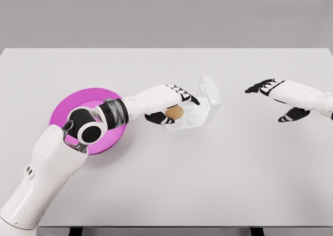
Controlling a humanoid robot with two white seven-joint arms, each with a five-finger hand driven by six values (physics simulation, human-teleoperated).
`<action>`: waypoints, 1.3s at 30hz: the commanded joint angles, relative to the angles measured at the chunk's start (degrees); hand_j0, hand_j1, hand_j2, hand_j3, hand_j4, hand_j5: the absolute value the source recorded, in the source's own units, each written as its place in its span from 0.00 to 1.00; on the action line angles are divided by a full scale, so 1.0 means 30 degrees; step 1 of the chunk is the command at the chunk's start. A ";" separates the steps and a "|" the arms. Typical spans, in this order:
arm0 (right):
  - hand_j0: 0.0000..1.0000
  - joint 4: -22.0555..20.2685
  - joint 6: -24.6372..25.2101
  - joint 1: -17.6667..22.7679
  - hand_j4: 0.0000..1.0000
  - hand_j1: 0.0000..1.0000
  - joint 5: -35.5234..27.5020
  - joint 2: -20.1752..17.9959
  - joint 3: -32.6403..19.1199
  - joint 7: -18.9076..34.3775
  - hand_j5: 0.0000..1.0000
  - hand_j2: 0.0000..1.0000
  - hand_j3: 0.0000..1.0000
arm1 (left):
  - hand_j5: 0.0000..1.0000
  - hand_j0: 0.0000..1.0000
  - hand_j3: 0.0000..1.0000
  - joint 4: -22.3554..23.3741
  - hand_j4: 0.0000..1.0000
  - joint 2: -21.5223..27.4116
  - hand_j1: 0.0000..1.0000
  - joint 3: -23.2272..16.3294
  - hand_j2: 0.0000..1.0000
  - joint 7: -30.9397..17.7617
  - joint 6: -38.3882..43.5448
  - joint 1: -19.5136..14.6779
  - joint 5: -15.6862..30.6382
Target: Pack egg into the box and close the box lid
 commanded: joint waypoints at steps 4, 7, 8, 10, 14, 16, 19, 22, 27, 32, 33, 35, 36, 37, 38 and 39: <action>1.00 -0.0764 0.0053 0.0000 1.00 1.00 -0.0098 -0.0015 0.0119 -0.0008 1.00 1.00 1.00 | 0.98 0.98 0.98 -0.0313 0.98 0.0061 0.98 0.0143 0.98 0.0009 0.0087 0.0058 0.0135; 1.00 -0.1000 0.0053 0.0000 1.00 1.00 -0.0069 0.0044 0.0294 -0.0008 1.00 1.00 1.00 | 0.99 0.99 0.99 -0.0313 0.99 0.0090 0.99 0.0231 0.99 0.0009 0.0087 0.0029 0.0164; 1.00 -0.1058 0.0053 0.0029 1.00 1.00 -0.0069 0.0073 0.0324 -0.0008 1.00 1.00 1.00 | 0.99 0.99 0.99 -0.0313 0.99 0.0119 0.99 0.0231 0.99 0.0009 0.0087 0.0029 0.0164; 1.00 -0.2054 0.0053 0.0000 1.00 1.00 -0.0069 0.0131 0.0763 -0.0008 1.00 1.00 1.00 | 0.99 0.99 0.99 -0.0313 0.99 0.0149 0.99 0.0261 0.99 0.0009 0.0087 0.0000 0.0193; 1.00 -0.2172 0.0053 0.0000 1.00 1.00 -0.0069 0.0220 0.0998 -0.0008 1.00 1.00 1.00 | 0.99 0.99 0.99 -0.1191 0.99 0.1466 0.99 0.0466 0.99 0.0009 -0.0001 -0.0030 0.1363; 1.00 -0.2201 0.0053 0.0000 1.00 1.00 -0.0040 0.0220 0.0998 -0.0008 1.00 1.00 1.00 | 1.00 1.00 1.00 -0.1573 1.00 0.2667 1.00 0.0729 1.00 0.0009 -0.0118 0.0000 0.2682; 1.00 -0.2874 0.0053 -0.0029 1.00 1.00 -0.0069 0.0249 0.1027 -0.0008 1.00 1.00 1.00 | 1.00 1.00 1.00 -0.2071 1.00 0.4337 1.00 0.1108 1.00 0.0009 -0.0206 0.0029 0.4353; 1.00 -0.3782 0.0053 -0.0029 1.00 1.00 -0.0069 0.0278 0.1378 -0.0008 1.00 1.00 1.00 | 1.00 1.00 1.00 -0.2188 1.00 0.5186 1.00 0.2516 1.00 0.0009 -0.2810 0.0117 0.5758; 1.00 -0.5452 0.0053 -0.0059 1.00 1.00 -0.0069 0.0395 0.1672 -0.0008 1.00 1.00 1.00 | 1.00 1.00 1.00 -0.2071 1.00 0.7853 1.00 0.4243 1.00 0.0009 -0.7039 0.0614 0.9537; 1.00 -0.5804 0.0053 -0.0176 1.00 1.00 -0.0040 0.1127 0.2432 -0.0008 1.00 1.00 1.00 | 1.00 1.00 1.00 -0.1105 1.00 0.9611 1.00 0.6207 1.00 0.0009 -0.7039 0.1757 1.1502; 1.00 -0.5804 0.0053 -0.0263 1.00 1.00 -0.0040 0.1507 0.2726 -0.0008 1.00 1.00 1.00 | 1.00 1.00 1.00 -0.0783 1.00 0.9611 1.00 0.6442 1.00 0.0009 -0.7039 0.1787 1.1473; 1.00 -0.5804 0.0053 -0.0293 1.00 1.00 -0.0011 0.2065 0.3019 -0.0008 1.00 1.00 1.00 | 1.00 1.00 1.00 -0.0343 1.00 0.9641 1.00 0.6735 1.00 0.0009 -0.7039 0.1787 1.1414; 1.00 -0.5775 0.0053 -0.0293 1.00 1.00 -0.0011 0.2095 0.3049 -0.0008 1.00 1.00 1.00 | 1.00 1.00 1.00 -0.0343 1.00 0.9641 1.00 0.6852 1.00 0.0009 -0.7039 0.1816 1.1414; 1.00 -0.5746 0.0053 -0.0322 1.00 1.00 0.0048 0.2066 0.3020 -0.0008 1.00 1.00 1.00 | 1.00 1.00 1.00 -0.0343 1.00 0.9699 1.00 0.6882 1.00 0.0009 -0.7039 0.1816 1.1414; 1.00 -0.5717 0.0053 -0.0351 1.00 1.00 0.0048 0.1919 0.2844 -0.0008 1.00 1.00 1.00 | 1.00 1.00 1.00 -0.0313 1.00 0.9729 1.00 0.6882 1.00 0.0009 -0.7039 0.1874 1.1414; 1.00 -0.5716 0.0053 -0.0410 1.00 1.00 0.0048 0.1831 0.2727 -0.0008 1.00 1.00 1.00 | 1.00 1.00 1.00 -0.0313 1.00 0.9758 1.00 0.6882 1.00 0.0009 -0.7039 0.1933 1.1414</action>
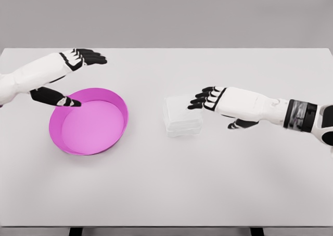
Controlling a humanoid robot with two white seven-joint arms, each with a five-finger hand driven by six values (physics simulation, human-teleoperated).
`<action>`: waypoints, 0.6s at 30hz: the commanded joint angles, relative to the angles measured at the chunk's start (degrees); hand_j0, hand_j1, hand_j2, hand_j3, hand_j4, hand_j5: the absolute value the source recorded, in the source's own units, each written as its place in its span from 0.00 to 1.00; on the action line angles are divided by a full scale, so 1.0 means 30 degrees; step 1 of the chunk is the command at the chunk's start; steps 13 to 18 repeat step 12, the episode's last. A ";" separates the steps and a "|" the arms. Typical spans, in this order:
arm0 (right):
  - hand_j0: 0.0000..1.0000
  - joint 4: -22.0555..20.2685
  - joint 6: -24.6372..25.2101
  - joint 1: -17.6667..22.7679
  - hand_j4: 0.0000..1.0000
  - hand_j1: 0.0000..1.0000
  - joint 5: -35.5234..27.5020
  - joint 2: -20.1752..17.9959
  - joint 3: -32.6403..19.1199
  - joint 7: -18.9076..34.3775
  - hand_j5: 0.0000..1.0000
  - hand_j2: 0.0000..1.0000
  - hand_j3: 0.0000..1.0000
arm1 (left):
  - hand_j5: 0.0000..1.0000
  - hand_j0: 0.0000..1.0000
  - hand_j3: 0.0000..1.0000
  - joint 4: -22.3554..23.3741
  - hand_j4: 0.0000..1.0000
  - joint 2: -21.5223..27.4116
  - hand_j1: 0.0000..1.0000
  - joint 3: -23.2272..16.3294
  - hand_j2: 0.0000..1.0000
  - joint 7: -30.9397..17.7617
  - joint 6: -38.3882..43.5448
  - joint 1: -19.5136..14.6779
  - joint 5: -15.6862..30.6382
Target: Pack egg into the box and close the box lid
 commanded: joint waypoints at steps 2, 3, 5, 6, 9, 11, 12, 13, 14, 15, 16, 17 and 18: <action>1.00 0.0092 0.0056 0.0146 1.00 1.00 -0.0087 -0.0078 -0.1394 -0.0010 1.00 1.00 1.00 | 1.00 1.00 1.00 0.0137 1.00 0.0234 1.00 0.0208 1.00 0.0010 0.0032 0.0029 0.0211; 1.00 0.0121 0.0056 0.0351 1.00 1.00 -0.0117 0.0010 -0.2391 -0.0010 1.00 1.00 1.00 | 1.00 1.00 1.00 0.0137 1.00 0.0234 1.00 0.0208 1.00 0.0010 0.0032 0.0029 0.0211; 1.00 0.0239 0.0056 0.0586 1.00 1.00 -0.0234 0.0127 -0.3330 -0.0010 1.00 1.00 1.00 | 1.00 1.00 1.00 0.0137 1.00 0.0234 1.00 0.0208 1.00 0.0010 0.0032 0.0000 0.0240; 1.00 0.0268 0.0056 0.0732 1.00 1.00 -0.0322 0.0156 -0.3769 -0.0010 1.00 1.00 1.00 | 1.00 1.00 1.00 0.0137 1.00 0.0234 1.00 0.0208 1.00 0.0010 0.0032 0.0029 0.0211; 1.00 0.0941 0.0056 0.1963 1.00 1.00 -0.0322 0.0245 -0.5410 -0.0010 1.00 1.00 1.00 | 1.00 1.00 1.00 0.0108 1.00 0.0234 1.00 0.0442 1.00 0.0010 0.0032 0.0234 0.0093; 1.00 0.0971 0.0056 0.2021 1.00 1.00 -0.0322 0.0274 -0.5411 -0.0010 1.00 1.00 1.00 | 1.00 1.00 1.00 0.0137 1.00 0.0234 1.00 0.0559 1.00 0.0010 0.0032 0.0234 0.0064; 1.00 0.1001 0.0056 0.2021 1.00 1.00 -0.0322 0.0274 -0.5411 -0.0010 1.00 1.00 1.00 | 1.00 1.00 1.00 0.0137 1.00 0.0234 1.00 0.0560 1.00 0.0010 0.0032 0.0234 0.0035; 1.00 0.1001 0.0056 0.2021 1.00 1.00 -0.0322 0.0274 -0.5411 -0.0010 1.00 1.00 1.00 | 1.00 1.00 1.00 0.0137 1.00 0.0234 1.00 0.0560 1.00 0.0010 0.0032 0.0234 0.0035; 1.00 0.1001 0.0056 0.2021 1.00 1.00 -0.0322 0.0274 -0.5411 -0.0010 1.00 1.00 1.00 | 1.00 1.00 1.00 0.0137 1.00 0.0234 1.00 0.0560 1.00 0.0010 0.0032 0.0234 0.0035; 1.00 0.1001 0.0056 0.2021 1.00 1.00 -0.0322 0.0274 -0.5411 -0.0010 1.00 1.00 1.00 | 1.00 1.00 1.00 0.0137 1.00 0.0234 1.00 0.0560 1.00 0.0010 0.0032 0.0234 0.0035; 1.00 0.1001 0.0056 0.2021 1.00 1.00 -0.0322 0.0274 -0.5411 -0.0010 1.00 1.00 1.00 | 1.00 1.00 1.00 0.0137 1.00 0.0234 1.00 0.0560 1.00 0.0010 0.0032 0.0234 0.0035; 1.00 0.1001 0.0056 0.2021 1.00 1.00 -0.0322 0.0274 -0.5411 -0.0010 1.00 1.00 1.00 | 1.00 1.00 1.00 0.0137 1.00 0.0234 1.00 0.0560 1.00 0.0010 0.0032 0.0234 0.0035; 1.00 0.1001 0.0056 0.2021 1.00 1.00 -0.0322 0.0274 -0.5411 -0.0010 1.00 1.00 1.00 | 1.00 1.00 1.00 0.0137 1.00 0.0234 1.00 0.0560 1.00 0.0010 0.0032 0.0234 0.0035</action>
